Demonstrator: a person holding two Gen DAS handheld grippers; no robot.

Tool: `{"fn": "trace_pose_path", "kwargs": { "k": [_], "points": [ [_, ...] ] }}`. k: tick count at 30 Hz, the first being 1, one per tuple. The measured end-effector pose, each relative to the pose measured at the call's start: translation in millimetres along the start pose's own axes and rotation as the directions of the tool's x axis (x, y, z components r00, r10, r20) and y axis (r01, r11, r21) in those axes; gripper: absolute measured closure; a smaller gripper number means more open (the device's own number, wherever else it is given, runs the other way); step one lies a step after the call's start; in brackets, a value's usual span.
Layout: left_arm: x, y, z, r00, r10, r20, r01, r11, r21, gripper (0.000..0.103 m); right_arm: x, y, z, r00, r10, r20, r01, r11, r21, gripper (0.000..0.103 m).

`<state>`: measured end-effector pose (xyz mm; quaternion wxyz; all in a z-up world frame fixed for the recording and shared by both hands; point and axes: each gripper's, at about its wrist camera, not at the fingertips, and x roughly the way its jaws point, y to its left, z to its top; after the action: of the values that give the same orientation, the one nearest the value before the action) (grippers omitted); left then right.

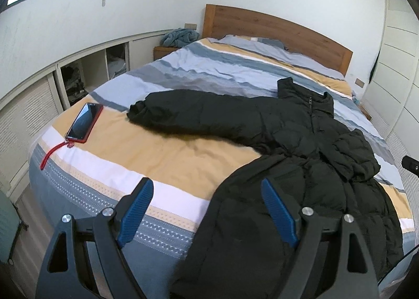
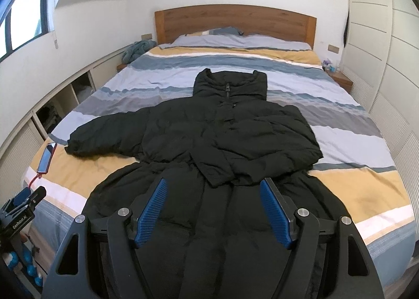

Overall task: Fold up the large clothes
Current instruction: 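Move the left gripper toward the other sleeve cuff, then grasp the cuff of the other sleeve with the left gripper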

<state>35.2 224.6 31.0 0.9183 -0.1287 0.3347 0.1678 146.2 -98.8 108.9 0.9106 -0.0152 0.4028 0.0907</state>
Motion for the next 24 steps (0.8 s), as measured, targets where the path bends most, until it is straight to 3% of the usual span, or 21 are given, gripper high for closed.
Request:
{"fn": "trace_pose_path", "kwargs": {
  "k": [7,16,20,24],
  "points": [
    [24,20,3,0.999,0.012,-0.046,-0.013,1.0,-0.024,0.019,13,15,3,1.0,-0.008,-0.02,0.007,1.0,-0.018,0.03],
    [61,33,32,0.997,0.049,-0.066,-0.05,0.999,-0.011,0.019,31,8,5,0.999,-0.024,-0.043,0.024,1.0,0.005,0.03],
    [89,44,42,0.997,0.006,-0.079,-0.01,0.998,-0.06,0.019,43,-1,5,0.998,-0.033,-0.061,0.035,0.999,0.019,0.03],
    [135,66,51,0.987,-0.108,-0.115,0.084,0.977,-0.194,0.019,53,-12,3,0.996,-0.047,-0.076,0.05,0.998,0.039,0.03]
  ]
}}
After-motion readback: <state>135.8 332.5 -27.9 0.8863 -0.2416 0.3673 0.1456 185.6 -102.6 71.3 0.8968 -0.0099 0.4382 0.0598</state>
